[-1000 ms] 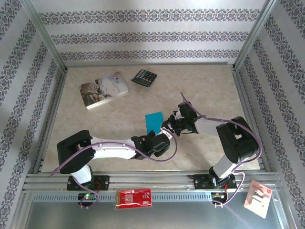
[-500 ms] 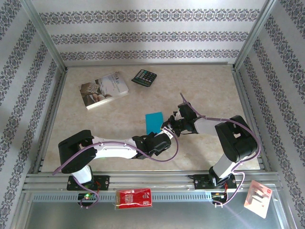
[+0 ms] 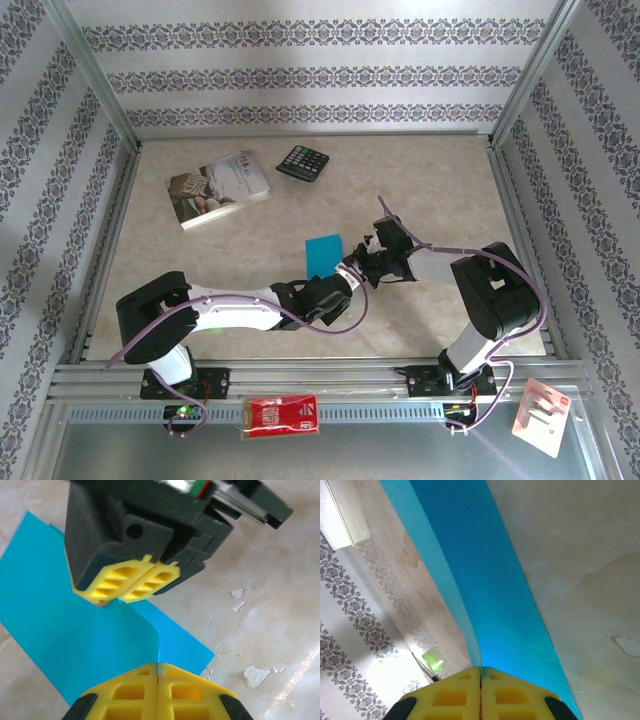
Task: Fold a paper plane with a square sheet of paper (pick it up from the middle)
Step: Fold the triangle a second time at the center of the table.
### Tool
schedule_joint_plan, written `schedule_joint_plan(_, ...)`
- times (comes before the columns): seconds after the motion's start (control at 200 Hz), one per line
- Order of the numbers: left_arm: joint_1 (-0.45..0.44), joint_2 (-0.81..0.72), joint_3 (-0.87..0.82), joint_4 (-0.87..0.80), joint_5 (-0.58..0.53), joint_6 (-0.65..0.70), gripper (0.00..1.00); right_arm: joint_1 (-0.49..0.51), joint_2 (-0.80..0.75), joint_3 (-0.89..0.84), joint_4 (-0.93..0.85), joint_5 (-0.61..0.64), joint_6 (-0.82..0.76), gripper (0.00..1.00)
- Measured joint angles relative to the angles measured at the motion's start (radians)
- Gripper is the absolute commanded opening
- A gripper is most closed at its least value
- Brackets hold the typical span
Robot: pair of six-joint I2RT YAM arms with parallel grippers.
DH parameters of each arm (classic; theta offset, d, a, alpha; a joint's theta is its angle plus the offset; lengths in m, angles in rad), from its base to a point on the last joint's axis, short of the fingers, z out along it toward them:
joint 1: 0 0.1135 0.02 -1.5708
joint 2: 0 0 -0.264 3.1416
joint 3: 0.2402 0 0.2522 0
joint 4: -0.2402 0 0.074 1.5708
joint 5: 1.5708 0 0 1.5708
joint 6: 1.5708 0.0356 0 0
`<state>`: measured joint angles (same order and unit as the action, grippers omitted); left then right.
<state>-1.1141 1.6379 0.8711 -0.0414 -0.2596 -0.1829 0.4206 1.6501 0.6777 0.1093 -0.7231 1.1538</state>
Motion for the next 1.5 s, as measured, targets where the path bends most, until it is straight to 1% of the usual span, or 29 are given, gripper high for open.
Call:
schedule_joint_plan(0.06,0.020,-0.019,-0.016,0.013,0.041,-0.009,0.00,0.000,-0.002,0.000,0.000,0.000,0.000,0.13)
schedule_joint_plan(0.205,0.061,-0.053,-0.050,0.050,0.133,-0.027,0.00,-0.008,-0.021,-0.014,0.000,0.000,-0.002,0.22)
schedule_joint_plan(0.325,0.100,-0.063,-0.081,0.089,0.237,-0.046,0.00,-0.034,-0.049,-0.023,-0.010,-0.001,-0.013,0.31)
schedule_joint_plan(0.425,0.144,-0.068,-0.106,0.118,0.333,-0.070,0.00,-0.059,-0.091,-0.025,-0.032,0.000,-0.040,0.35)
schedule_joint_plan(0.495,0.172,-0.076,-0.121,0.137,0.401,-0.089,0.00,-0.079,-0.129,-0.025,-0.062,0.005,-0.074,0.36)
schedule_joint_plan(0.684,0.219,-0.084,-0.137,0.194,0.592,-0.143,0.00,-0.099,-0.180,-0.010,-0.139,0.042,-0.171,0.35)
schedule_joint_plan(0.859,0.236,-0.084,-0.139,0.230,0.703,-0.175,0.00,-0.070,-0.164,0.056,-0.169,0.054,-0.242,0.31)
schedule_joint_plan(0.984,0.244,-0.084,-0.146,0.245,0.737,-0.189,0.00,-0.024,-0.101,0.130,-0.169,0.055,-0.285,0.26)
schedule_joint_plan(1.109,0.251,-0.084,-0.161,0.261,0.759,-0.199,0.00,0.001,-0.009,0.183,-0.166,0.057,-0.320,0.23)
schedule_joint_plan(1.304,0.266,-0.063,-0.164,0.282,0.796,-0.220,0.00,-0.005,0.122,0.211,-0.174,0.063,-0.377,0.20)
schedule_joint_plan(1.499,0.298,-0.024,-0.174,0.317,0.823,-0.254,0.00,-0.006,0.159,0.205,-0.180,0.065,-0.421,0.19)
